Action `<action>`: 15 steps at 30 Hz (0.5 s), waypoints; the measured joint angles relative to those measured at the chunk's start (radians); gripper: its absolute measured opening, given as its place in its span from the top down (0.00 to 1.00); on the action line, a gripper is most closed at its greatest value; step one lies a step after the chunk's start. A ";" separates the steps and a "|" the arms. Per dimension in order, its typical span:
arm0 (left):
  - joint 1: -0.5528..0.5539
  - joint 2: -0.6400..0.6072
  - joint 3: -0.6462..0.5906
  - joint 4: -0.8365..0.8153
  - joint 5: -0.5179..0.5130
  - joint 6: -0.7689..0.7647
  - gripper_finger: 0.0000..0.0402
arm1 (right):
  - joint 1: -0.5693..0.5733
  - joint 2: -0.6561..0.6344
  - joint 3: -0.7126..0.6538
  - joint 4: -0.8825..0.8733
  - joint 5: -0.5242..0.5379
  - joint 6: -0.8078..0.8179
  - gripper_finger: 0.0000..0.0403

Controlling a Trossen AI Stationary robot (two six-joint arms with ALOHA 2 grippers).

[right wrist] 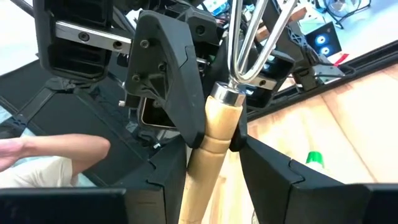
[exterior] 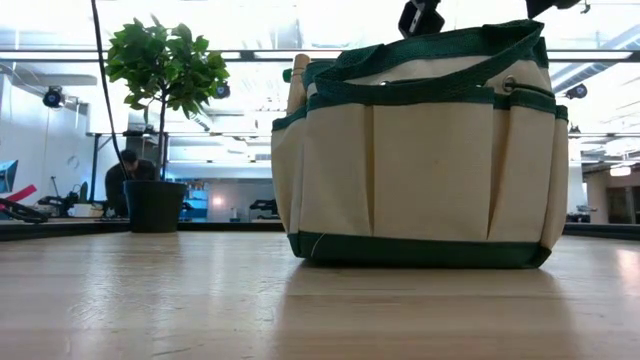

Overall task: Pick & Place Garden tools in Gardening bag
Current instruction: Put the gardening hand rake into the gardening bag

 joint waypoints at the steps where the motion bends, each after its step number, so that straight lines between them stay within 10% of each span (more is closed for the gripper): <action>1: 0.000 0.000 0.000 0.000 -0.001 -0.003 0.84 | 0.000 -0.004 0.000 -0.005 0.000 0.000 0.66; 15: 0.006 0.000 -0.001 -0.086 -0.055 -0.065 0.84 | -0.004 -0.085 0.205 -0.440 0.205 -0.109 0.62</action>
